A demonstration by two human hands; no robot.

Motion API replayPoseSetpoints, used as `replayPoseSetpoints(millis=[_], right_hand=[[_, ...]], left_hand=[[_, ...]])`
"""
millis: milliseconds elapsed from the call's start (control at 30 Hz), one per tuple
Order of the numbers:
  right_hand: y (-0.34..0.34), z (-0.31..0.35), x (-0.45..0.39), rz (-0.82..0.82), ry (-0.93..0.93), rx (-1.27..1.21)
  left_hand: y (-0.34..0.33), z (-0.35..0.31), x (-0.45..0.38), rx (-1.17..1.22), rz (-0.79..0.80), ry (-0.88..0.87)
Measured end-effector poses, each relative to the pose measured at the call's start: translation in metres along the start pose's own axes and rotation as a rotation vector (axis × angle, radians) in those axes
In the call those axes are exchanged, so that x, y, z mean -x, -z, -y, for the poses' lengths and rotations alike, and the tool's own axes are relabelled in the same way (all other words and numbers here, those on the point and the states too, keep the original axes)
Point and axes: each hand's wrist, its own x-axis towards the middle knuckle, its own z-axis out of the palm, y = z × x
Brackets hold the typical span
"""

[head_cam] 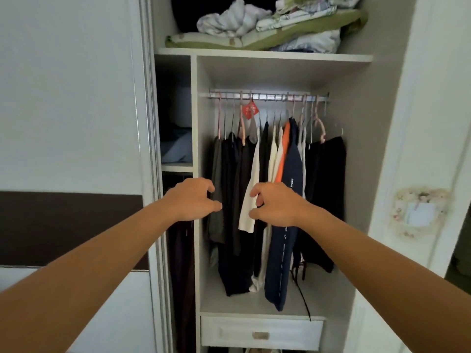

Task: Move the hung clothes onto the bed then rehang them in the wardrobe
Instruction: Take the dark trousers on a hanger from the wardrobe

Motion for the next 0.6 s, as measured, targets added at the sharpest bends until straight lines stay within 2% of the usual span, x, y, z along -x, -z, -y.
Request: replayPoseSetpoints(millis=[167, 300, 600], right_hand=[[-0.006, 0.013, -0.082, -0.056, -0.006, 0.010], [-0.005, 0.019, -0.149, -0.109, -0.014, 0.028], [0.018, 0.034, -0.273, -0.326, -0.030, 0.079]], left_hand=[[0.014, 0.035, -0.070, 0.069, -0.017, -0.035], [0.026, 0.057, -0.126, 0.038, -0.046, -0.083], [0.027, 0.077, -0.214, 0.083, -0.123, -0.169]])
